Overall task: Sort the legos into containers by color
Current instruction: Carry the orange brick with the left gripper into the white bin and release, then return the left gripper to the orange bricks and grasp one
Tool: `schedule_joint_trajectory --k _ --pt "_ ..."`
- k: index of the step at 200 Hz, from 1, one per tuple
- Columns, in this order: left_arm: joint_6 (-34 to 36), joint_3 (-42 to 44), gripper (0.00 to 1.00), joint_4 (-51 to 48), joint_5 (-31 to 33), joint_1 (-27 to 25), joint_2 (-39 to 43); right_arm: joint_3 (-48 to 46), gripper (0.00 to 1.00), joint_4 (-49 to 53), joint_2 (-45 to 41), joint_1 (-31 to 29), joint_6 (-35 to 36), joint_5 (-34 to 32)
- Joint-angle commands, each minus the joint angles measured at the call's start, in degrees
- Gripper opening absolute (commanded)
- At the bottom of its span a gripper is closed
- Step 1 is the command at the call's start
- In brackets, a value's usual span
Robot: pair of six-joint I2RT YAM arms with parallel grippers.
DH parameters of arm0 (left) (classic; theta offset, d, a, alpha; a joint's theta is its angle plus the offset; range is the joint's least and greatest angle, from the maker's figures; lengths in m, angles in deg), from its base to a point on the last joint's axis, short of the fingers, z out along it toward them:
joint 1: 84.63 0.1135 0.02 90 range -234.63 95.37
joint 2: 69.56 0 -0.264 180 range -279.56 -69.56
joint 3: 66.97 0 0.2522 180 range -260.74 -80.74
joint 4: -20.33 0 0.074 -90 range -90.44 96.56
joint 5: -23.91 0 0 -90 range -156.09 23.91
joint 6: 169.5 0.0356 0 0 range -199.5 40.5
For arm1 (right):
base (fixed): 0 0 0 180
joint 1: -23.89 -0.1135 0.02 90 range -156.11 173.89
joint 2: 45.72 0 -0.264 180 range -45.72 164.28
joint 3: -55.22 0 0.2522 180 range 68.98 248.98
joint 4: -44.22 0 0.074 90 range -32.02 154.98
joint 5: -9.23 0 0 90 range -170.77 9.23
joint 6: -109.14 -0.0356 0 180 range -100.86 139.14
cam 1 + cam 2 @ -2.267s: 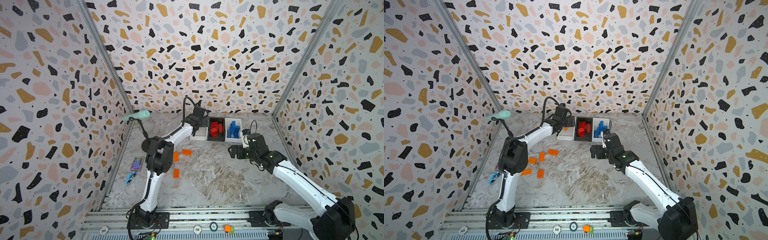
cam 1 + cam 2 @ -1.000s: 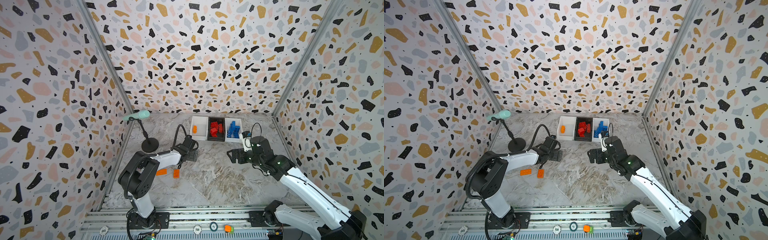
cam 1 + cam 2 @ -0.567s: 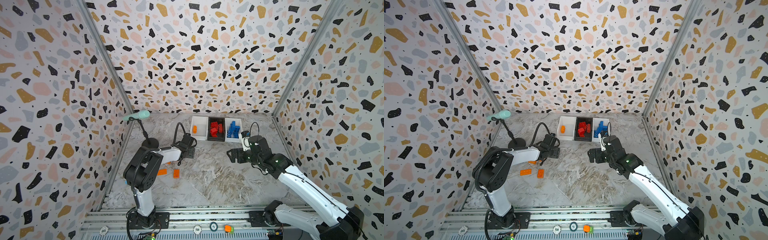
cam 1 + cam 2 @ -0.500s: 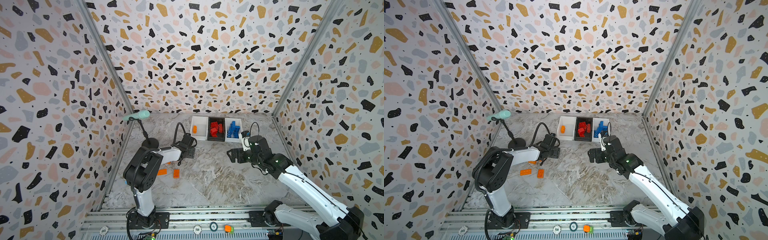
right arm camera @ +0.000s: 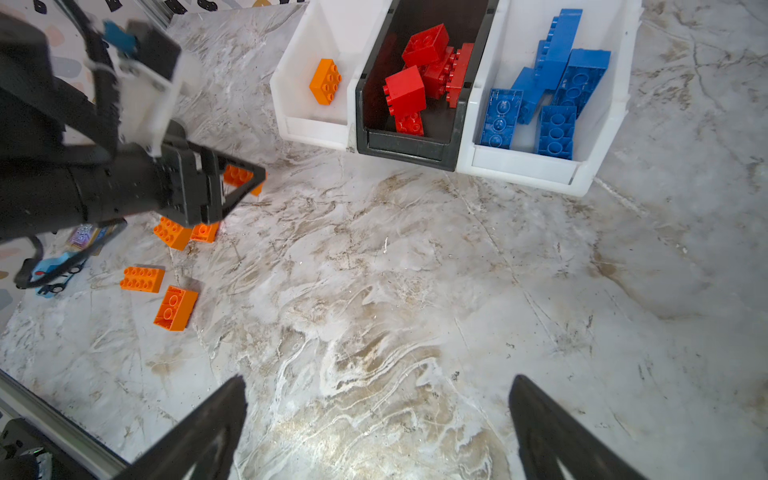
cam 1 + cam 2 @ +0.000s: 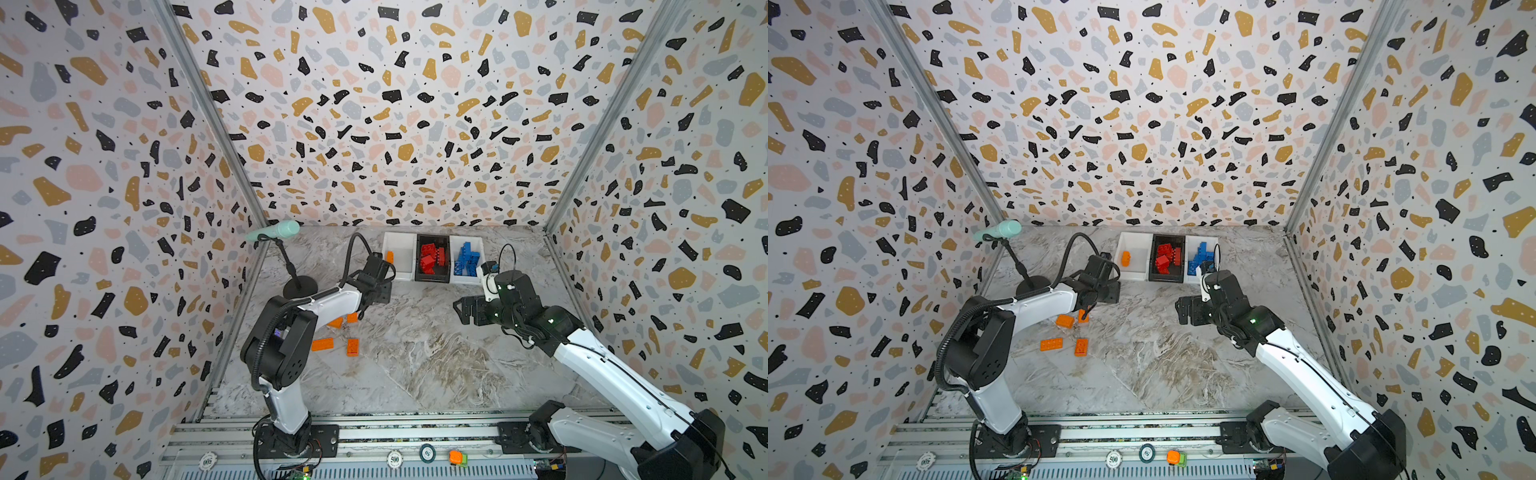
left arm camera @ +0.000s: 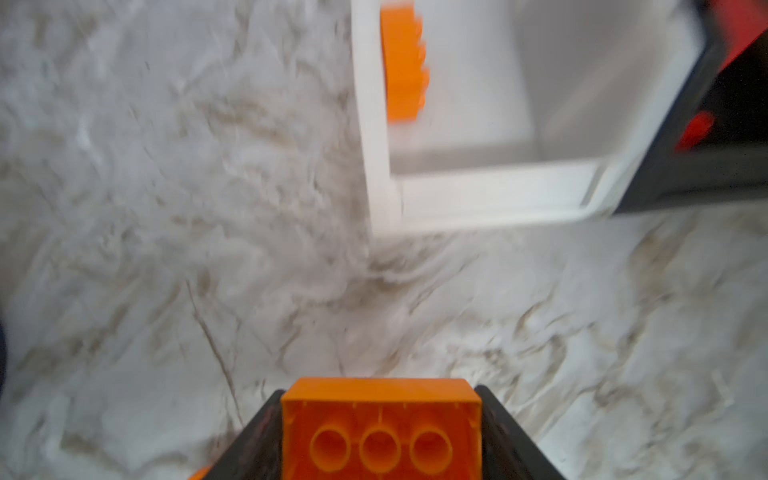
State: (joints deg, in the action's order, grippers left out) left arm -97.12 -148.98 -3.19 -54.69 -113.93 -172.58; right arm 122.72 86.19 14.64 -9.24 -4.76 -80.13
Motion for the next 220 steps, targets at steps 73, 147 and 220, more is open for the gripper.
schedule_joint_trajectory --k 73,147,220 --pt "1.09 -36.99 0.57 -6.19 -2.08 -0.41 -22.7 -0.08 0.99 -0.85 0.65 4.18 2.44 1.1" --pt "0.64 -46.92 0.88 -9.3 -2.66 -1.42 -23.37 -1.25 0.99 -0.72 -0.21 6.07 3.69 2.24" --pt "-10.14 2.0 0.87 3.66 9.22 -2.62 10.26 -3.96 0.99 -2.54 -5.14 4.02 2.25 6.59"
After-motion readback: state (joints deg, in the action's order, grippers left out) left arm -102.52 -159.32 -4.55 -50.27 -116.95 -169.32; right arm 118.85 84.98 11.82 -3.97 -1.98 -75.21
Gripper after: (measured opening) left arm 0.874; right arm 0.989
